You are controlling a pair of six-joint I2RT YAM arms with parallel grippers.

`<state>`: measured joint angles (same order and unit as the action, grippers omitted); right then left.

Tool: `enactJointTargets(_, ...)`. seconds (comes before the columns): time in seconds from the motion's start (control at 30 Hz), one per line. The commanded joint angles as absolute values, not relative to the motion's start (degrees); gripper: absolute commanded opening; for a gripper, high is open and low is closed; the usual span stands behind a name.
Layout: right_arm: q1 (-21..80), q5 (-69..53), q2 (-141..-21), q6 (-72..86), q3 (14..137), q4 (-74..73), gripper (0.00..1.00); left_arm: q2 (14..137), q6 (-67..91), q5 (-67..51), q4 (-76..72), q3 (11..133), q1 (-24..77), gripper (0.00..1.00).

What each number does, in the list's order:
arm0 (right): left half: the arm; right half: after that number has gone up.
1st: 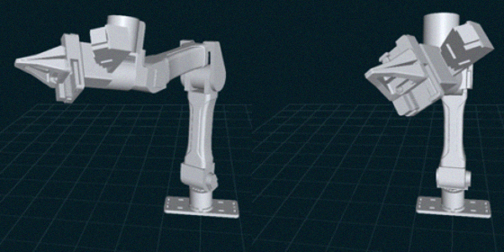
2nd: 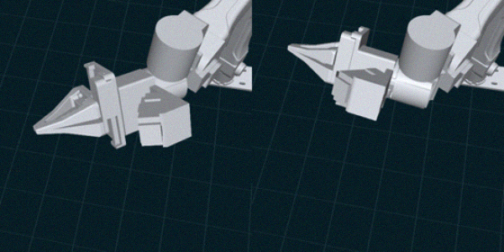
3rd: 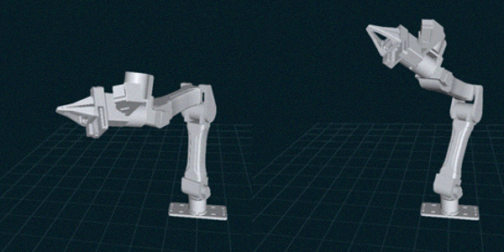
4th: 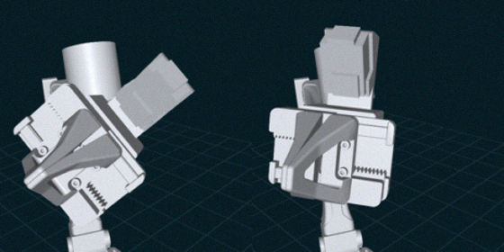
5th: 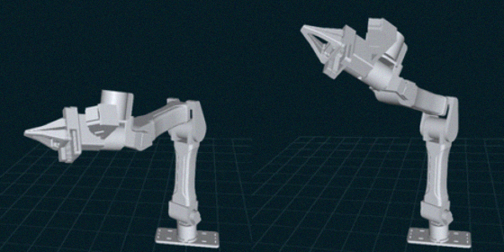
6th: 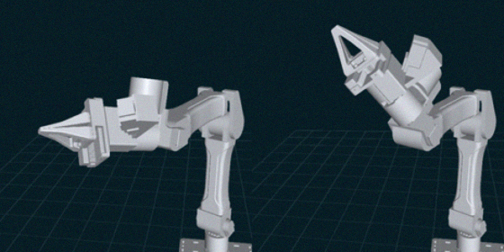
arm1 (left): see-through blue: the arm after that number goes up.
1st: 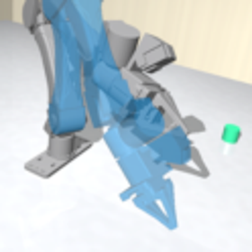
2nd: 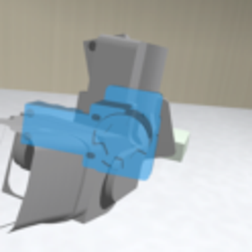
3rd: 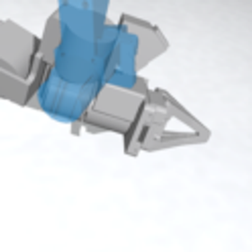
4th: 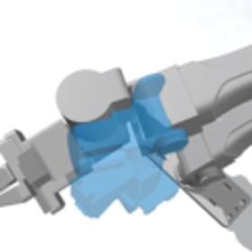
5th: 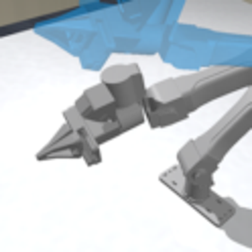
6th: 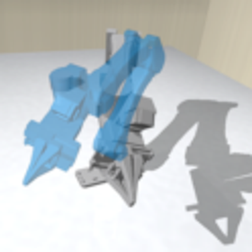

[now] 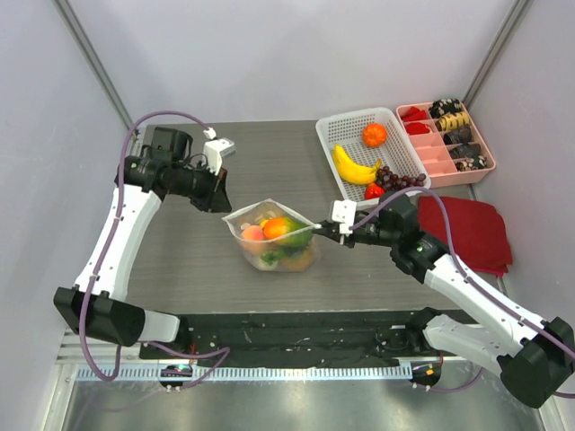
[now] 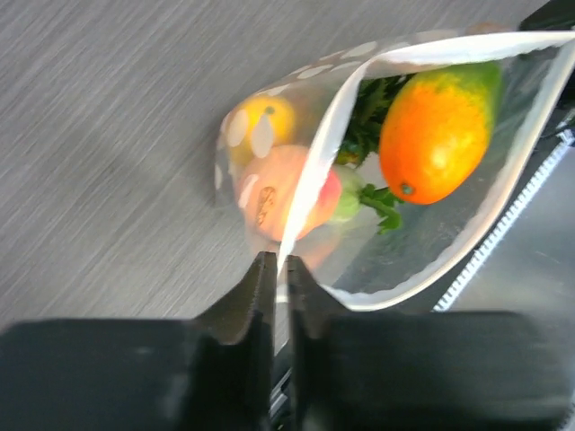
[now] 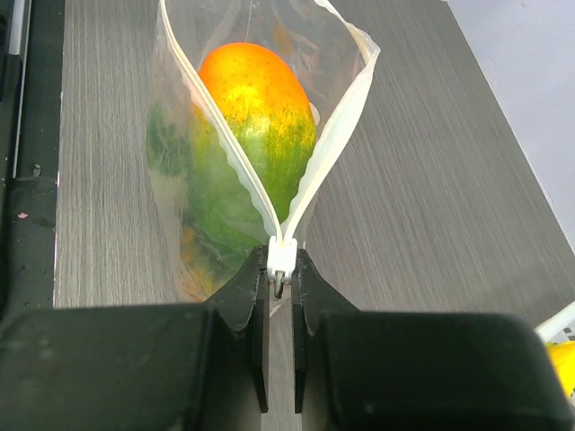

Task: Place the food in the zip-top bag and seal the zipper
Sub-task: Adjust the zipper food storage bag at the center of the board.

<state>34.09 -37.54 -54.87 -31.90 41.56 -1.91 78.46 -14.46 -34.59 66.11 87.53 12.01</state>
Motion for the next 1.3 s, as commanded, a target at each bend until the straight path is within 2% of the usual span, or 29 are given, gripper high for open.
enactJointTargets(0.0,34.1,-39.45,-52.3,-33.47,42.54,0.44,0.01,81.81,-16.18,-39.54,68.18,93.57,12.57,0.39)
enactJointTargets(0.07,34.19,-40.69,-51.51,-38.92,41.75,-1.21,0.01,85.94,-15.03,-45.14,69.69,97.71,12.57,0.59)
enactJointTargets(0.17,34.19,-42.97,-50.1,-47.07,40.43,-2.28,0.01,90.43,-11.52,-52.26,69.79,101.41,12.66,0.68)
enactJointTargets(0.33,34.1,-45.87,-49.57,-56.58,40.34,-4.83,0.01,95.97,-9.23,-60.89,72.41,104.32,13.36,0.69)
enactJointTargets(0.5,34.19,-47.81,-49.13,-66.35,39.38,-6.76,0.01,97.47,-8.35,-65.3,72.78,99.59,15.99,0.66)
enactJointTargets(0.8,34.19,-49.31,-48.08,-72.24,39.38,-9.14,0.01,97.47,-0.26,-66.88,65.83,93.08,19.51,0.55)
enactJointTargets(1.0,34.19,-48.78,-47.99,-71.72,39.46,-9.67,0.01,97.56,3.52,-71.54,64.07,93.08,19.78,0.31)
enactJointTargets(1.03,34.19,-48.52,-47.9,-69.8,39.55,-9.32,0.01,97.04,3.43,-71.89,64.07,92.9,19.78,0.23)
enactJointTargets(1.17,34.28,-47.11,-48.34,-65.32,40.25,-8.44,0.01,96.15,0.27,-72.16,67.93,93.69,19.86,0.01)
enactJointTargets(1.27,34.19,-46.23,-48.08,-60.76,40.25,-7.3,0.01,95.72,-6.49,-69.71,72.94,94.83,19.78,0.0)
